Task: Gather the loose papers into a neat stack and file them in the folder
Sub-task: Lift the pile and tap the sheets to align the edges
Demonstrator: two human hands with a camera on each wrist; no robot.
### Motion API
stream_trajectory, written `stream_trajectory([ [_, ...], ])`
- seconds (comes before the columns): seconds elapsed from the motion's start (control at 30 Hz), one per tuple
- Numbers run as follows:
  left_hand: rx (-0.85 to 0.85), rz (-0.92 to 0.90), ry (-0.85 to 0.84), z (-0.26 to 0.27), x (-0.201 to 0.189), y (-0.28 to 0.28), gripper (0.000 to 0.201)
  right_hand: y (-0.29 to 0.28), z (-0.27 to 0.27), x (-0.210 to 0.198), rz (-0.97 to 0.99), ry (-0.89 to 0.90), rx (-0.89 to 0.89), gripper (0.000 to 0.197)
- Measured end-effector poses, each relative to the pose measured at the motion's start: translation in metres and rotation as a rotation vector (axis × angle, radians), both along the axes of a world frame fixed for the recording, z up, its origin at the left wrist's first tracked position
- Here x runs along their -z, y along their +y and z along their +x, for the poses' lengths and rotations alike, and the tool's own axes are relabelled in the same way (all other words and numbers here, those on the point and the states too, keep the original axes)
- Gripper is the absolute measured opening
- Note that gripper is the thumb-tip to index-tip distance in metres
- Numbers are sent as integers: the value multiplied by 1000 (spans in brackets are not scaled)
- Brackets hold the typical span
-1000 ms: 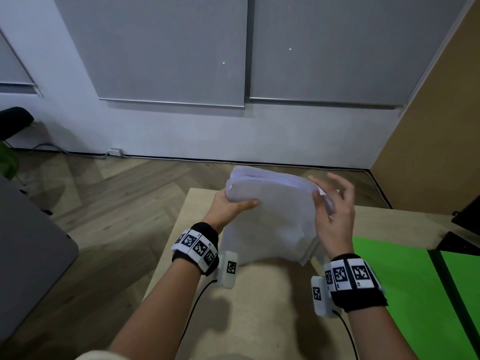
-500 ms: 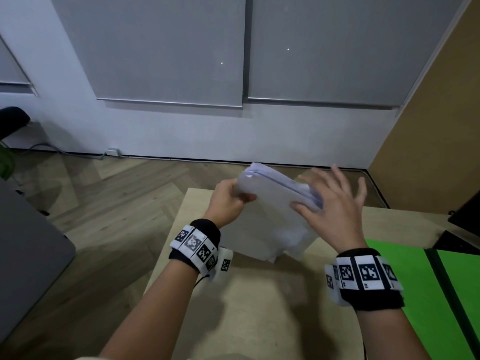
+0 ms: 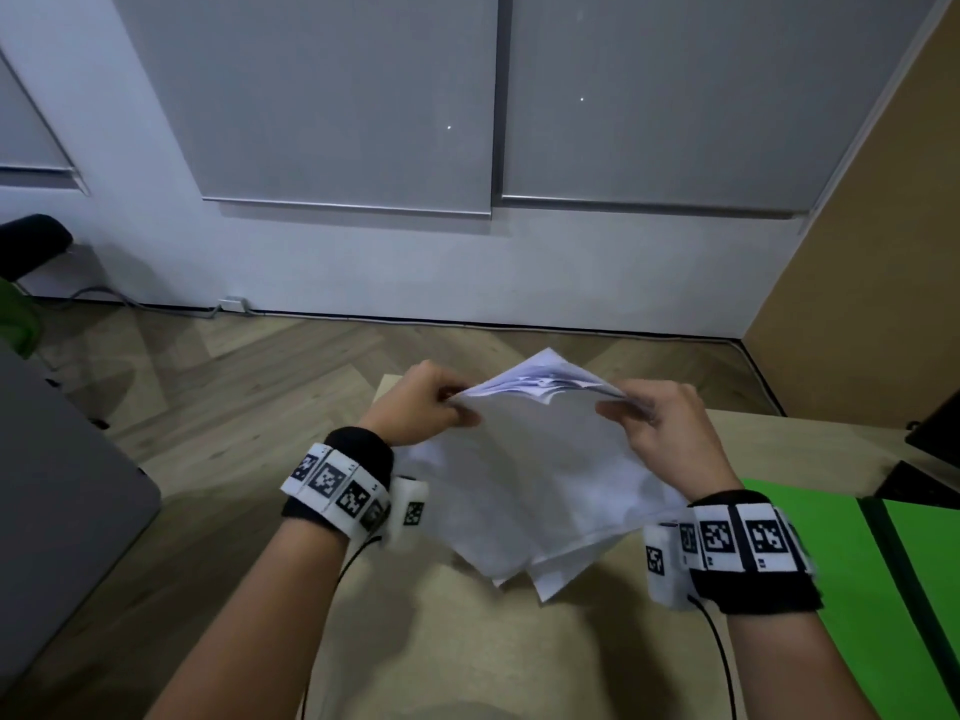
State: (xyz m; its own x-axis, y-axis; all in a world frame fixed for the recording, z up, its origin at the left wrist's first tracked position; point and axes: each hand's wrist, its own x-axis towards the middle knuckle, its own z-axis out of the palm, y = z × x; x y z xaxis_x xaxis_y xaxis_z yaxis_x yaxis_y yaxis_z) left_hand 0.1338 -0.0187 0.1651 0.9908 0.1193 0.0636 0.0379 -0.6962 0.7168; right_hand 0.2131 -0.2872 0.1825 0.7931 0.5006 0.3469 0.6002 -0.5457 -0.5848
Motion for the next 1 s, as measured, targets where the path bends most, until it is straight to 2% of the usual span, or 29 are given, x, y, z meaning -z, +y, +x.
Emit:
stream_trajectory([
  [0.03, -23, 26, 24, -5, 7, 14, 8, -5, 3, 2, 42, 41, 13, 7],
  [0.1, -98, 38, 82, -17, 27, 44, 20, -21, 12, 7, 148, 173, 25, 7],
  [0.2, -216, -105, 148, -34, 52, 74, 24, -39, 21, 13, 342, 396, 40, 6],
  [0.37, -348, -860, 30, -50, 72, 66, 17, -40, 18, 39, 551, 561, 117, 19],
  [0.4, -334, -949, 47, -52, 76, 60, 21, -39, 17, 47, 587, 583, 143, 18],
  [0.47, -292, -1042, 118, -54, 83, 47, 44, -36, 16, 63, 648, 635, 191, 14],
  [0.5, -291, -1041, 136, -55, 86, 40, 50, -34, 15, 70, 670, 673, 205, 12],
  [0.53, -307, -1029, 128, -54, 89, 34, 46, -33, 13, 76, 669, 710, 208, 11],
  [0.6, -372, -974, 90, -51, 90, 26, 23, -31, 11, 85, 614, 769, 179, 10],
  [0.63, -403, -932, 77, -48, 90, 23, 19, -30, 9, 86, 570, 769, 162, 10],
  [0.7, -446, -851, 45, -41, 89, 21, 23, -25, 9, 87, 556, 692, 185, 11],
  [0.77, -452, -844, -24, -35, 82, 15, 25, -21, 7, 84, 653, 599, 256, 9],
  [0.87, -451, -904, -152, -35, 71, 9, 33, -20, 1, 87, 699, 507, 339, 36],
  [0.9, -443, -911, -168, -36, 73, 9, 39, -21, -2, 90, 697, 513, 332, 35],
  [0.93, -427, -907, -155, -37, 78, 8, 43, -21, -5, 95, 690, 579, 318, 23],
  [0.97, -421, -893, -118, -40, 84, 7, 43, -20, -9, 102, 676, 654, 331, 20],
  [1.0, -432, -876, -59, -43, 89, 4, 40, -19, -11, 112, 659, 732, 361, 35],
])
